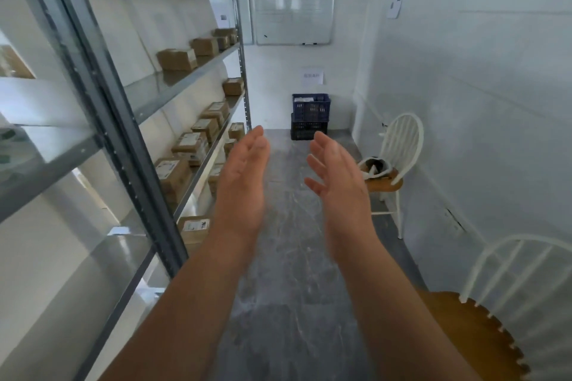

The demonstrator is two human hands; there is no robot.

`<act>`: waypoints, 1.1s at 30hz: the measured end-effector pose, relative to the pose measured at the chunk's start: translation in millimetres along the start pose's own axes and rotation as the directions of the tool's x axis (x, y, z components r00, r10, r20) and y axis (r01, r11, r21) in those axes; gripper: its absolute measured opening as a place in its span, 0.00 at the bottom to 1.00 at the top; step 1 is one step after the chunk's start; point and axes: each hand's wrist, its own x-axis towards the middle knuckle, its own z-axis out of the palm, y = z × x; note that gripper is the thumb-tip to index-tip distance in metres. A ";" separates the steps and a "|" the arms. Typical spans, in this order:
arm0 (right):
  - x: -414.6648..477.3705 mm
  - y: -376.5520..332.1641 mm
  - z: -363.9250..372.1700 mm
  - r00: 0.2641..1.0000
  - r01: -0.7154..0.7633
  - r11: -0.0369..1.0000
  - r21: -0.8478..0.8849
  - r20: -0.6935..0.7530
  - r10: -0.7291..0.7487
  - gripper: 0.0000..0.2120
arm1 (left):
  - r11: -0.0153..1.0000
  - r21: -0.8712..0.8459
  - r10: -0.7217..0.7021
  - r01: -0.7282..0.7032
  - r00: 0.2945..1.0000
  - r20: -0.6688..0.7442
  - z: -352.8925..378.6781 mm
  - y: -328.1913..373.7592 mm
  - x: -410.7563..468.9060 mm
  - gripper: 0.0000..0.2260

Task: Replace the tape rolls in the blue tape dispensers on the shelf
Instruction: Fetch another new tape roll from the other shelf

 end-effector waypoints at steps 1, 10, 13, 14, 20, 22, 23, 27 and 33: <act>17.5 5.0 -0.7 0.999 0.002 1.000 0.014 0.034 -0.003 0.16 | 1.000 -0.001 0.007 -0.007 1.000 -0.026 5.7 -4.5 12.3 0.25; 168.8 30.4 25.7 0.907 -0.072 0.995 0.076 0.420 0.034 0.21 | 0.994 0.099 0.081 -0.044 0.908 -0.410 39.2 -23.9 108.4 0.23; 195.1 37.7 49.6 0.856 -0.124 0.989 0.083 0.512 0.064 0.19 | 0.989 0.146 0.112 -0.040 0.841 -0.529 28.8 -28.1 125.3 0.16; 199.5 40.5 58.0 0.834 -0.138 0.987 0.088 0.547 0.068 0.19 | 0.984 0.174 0.124 -0.031 0.823 -0.555 23.7 -29.0 128.0 0.16; 206.8 64.7 118.1 0.698 -0.211 0.974 0.084 0.710 0.090 0.19 | 0.966 0.257 0.180 0.003 0.706 -0.685 -14.8 -31.5 139.9 0.14; 204.9 70.5 141.8 0.654 -0.202 0.976 0.085 0.753 0.070 0.18 | 0.960 0.278 0.207 0.006 0.653 -0.729 -31.9 -30.5 141.9 0.16; 203.1 73.0 153.4 0.631 -0.195 0.976 0.093 0.774 0.053 0.17 | 0.960 0.280 0.220 -0.002 0.622 -0.752 -41.8 -29.8 142.2 0.16; 191.7 81.1 195.7 0.547 -0.201 0.975 0.096 0.837 0.030 0.27 | 0.957 0.291 0.252 -0.010 0.531 -0.809 -78.9 -23.5 143.7 0.13; 178.9 86.0 250.2 0.451 -0.293 0.949 0.116 0.892 0.031 0.20 | 0.942 0.337 0.307 -0.003 0.418 -0.855 -119.8 -12.6 141.8 0.12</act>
